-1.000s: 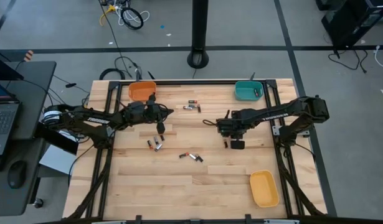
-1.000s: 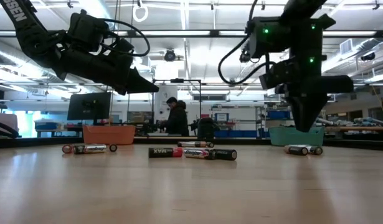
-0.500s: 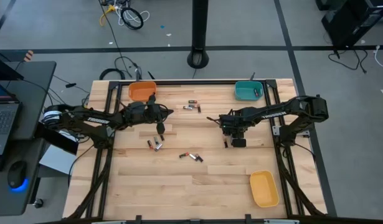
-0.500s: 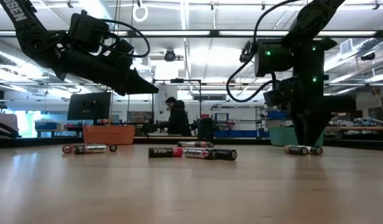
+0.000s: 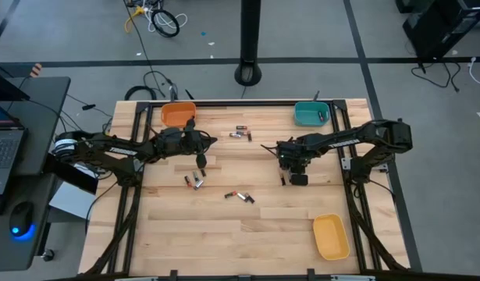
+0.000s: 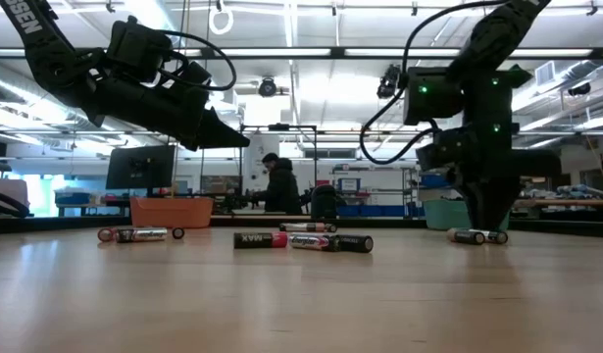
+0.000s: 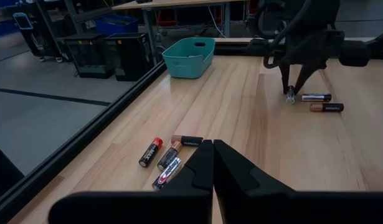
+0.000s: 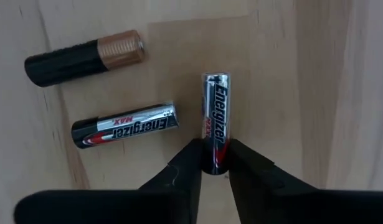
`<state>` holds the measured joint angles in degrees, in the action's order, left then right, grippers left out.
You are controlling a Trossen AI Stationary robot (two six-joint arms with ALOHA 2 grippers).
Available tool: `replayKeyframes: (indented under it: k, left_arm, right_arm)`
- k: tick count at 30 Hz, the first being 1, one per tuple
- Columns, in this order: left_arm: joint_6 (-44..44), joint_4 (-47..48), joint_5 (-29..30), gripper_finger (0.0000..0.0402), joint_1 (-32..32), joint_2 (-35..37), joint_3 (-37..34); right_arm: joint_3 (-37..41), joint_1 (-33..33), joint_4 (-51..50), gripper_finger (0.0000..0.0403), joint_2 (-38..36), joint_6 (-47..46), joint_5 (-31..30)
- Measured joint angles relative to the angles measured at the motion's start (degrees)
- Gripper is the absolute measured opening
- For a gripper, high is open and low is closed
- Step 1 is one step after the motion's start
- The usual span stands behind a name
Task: Sort batteries
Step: Put the silver battery into the yellow bin
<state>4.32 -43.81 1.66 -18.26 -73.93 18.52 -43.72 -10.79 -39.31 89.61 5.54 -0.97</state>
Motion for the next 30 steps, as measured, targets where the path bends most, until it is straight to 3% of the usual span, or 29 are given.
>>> replayKeyframes:
  k: [9, 15, 22, 30]
  left_arm:
    - [0.13, 0.01, -0.01, 0.0012, 0.00, 0.00, -0.02]
    - [1.59, -0.94, 0.01, 0.0012, 0.00, 0.00, -0.02]
    - [1.87, -3.16, 0.01, 0.0012, -0.07, 0.02, -0.01]
    - [2.78, -2.97, 0.91, 0.0012, -0.11, 0.02, -0.01]
  right_arm:
    - [-7.11, -0.05, -6.56, 0.0060, 0.27, -8.91, -2.32]
    - [-15.34, 3.35, -22.89, 0.0065, 0.21, -26.31, 1.27]
    - [-23.05, 14.75, -31.95, 0.0061, -1.16, -48.32, 10.46]
    - [-24.92, 33.58, -27.75, 0.0061, -2.76, -83.22, 21.23]
